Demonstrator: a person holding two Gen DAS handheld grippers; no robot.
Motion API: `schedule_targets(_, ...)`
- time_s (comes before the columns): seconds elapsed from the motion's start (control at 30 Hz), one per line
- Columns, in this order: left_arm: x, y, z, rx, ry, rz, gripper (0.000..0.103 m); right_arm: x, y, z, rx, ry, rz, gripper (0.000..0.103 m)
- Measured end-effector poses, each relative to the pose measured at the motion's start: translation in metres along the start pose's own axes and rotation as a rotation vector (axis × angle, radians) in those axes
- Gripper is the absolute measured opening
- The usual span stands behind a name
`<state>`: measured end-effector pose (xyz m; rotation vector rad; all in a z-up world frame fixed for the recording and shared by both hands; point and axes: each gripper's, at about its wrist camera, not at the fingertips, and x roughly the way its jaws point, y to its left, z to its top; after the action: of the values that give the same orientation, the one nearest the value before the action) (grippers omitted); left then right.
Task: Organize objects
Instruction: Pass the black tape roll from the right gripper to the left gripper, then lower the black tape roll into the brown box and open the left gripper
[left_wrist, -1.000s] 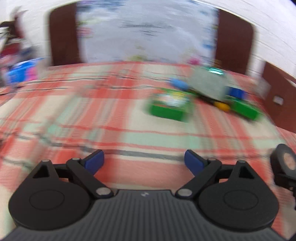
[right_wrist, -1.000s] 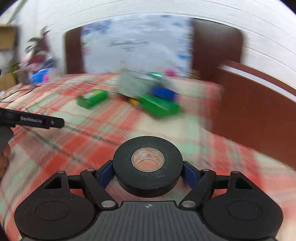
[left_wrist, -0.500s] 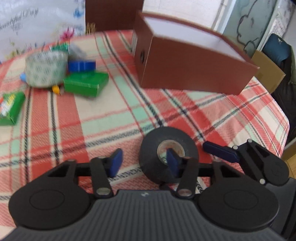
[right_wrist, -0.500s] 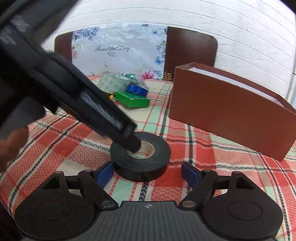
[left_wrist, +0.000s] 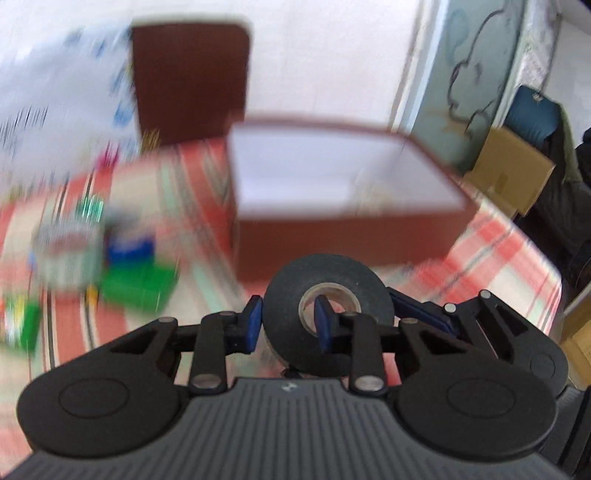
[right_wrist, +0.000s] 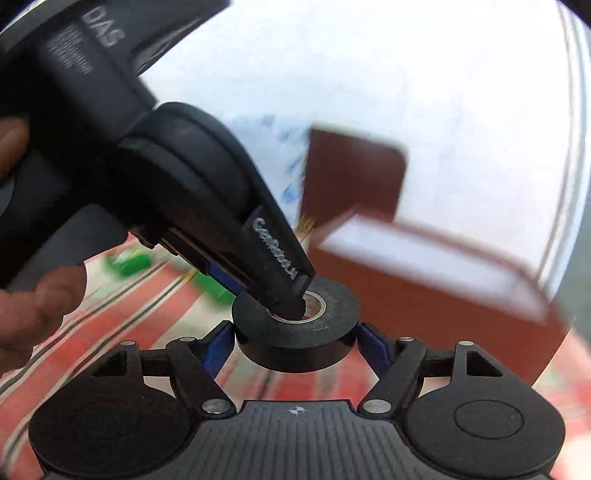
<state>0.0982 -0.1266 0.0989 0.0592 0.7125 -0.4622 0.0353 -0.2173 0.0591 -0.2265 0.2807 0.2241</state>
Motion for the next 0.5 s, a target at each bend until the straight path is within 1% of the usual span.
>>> schedule_targets(0.1,0.015,-0.014,0.038,0.025,-0.052,-0.011,0.032,0.017,-0.033,0.021,0.016,-0.024,-0.039,0.071)
schedule_targets(0.17,0.031,-0.02,0.058,0.037,-0.066,-0.025,0.032,0.033,-0.054,0.028,0.027,-0.011,-0.056,0.071)
schedule_targets(0.2,0.042,-0.021,0.066,0.036,-0.065,-0.034,0.032,0.043,-0.065,0.03,0.044,0.008,-0.063,0.071)
schedule_targets(0.3,0.078,-0.025,0.084,0.028,-0.051,-0.053,0.032,0.076,-0.093,0.035,0.09,0.08,-0.094,0.072)
schedule_targets(0.37,0.104,-0.028,0.093,0.02,-0.026,-0.064,0.032,0.099,-0.105,0.032,0.085,0.154,-0.117,0.072)
schedule_targets(0.4,0.116,-0.031,0.096,0.015,-0.009,-0.069,0.032,0.105,-0.11,0.029,0.09,0.179,-0.124,0.076)
schedule_targets(0.43,0.123,-0.033,0.097,0.015,0.001,-0.068,0.033,0.105,-0.114,0.027,0.105,0.179,-0.131,0.077)
schedule_targets(0.47,0.126,-0.034,0.097,0.011,0.002,-0.068,0.033,0.102,-0.114,0.026,0.095,0.171,-0.156,0.077)
schedule_targets(0.5,0.124,-0.034,0.097,0.005,-0.009,-0.075,0.033,0.097,-0.113,0.024,0.092,0.16,-0.171,0.078)
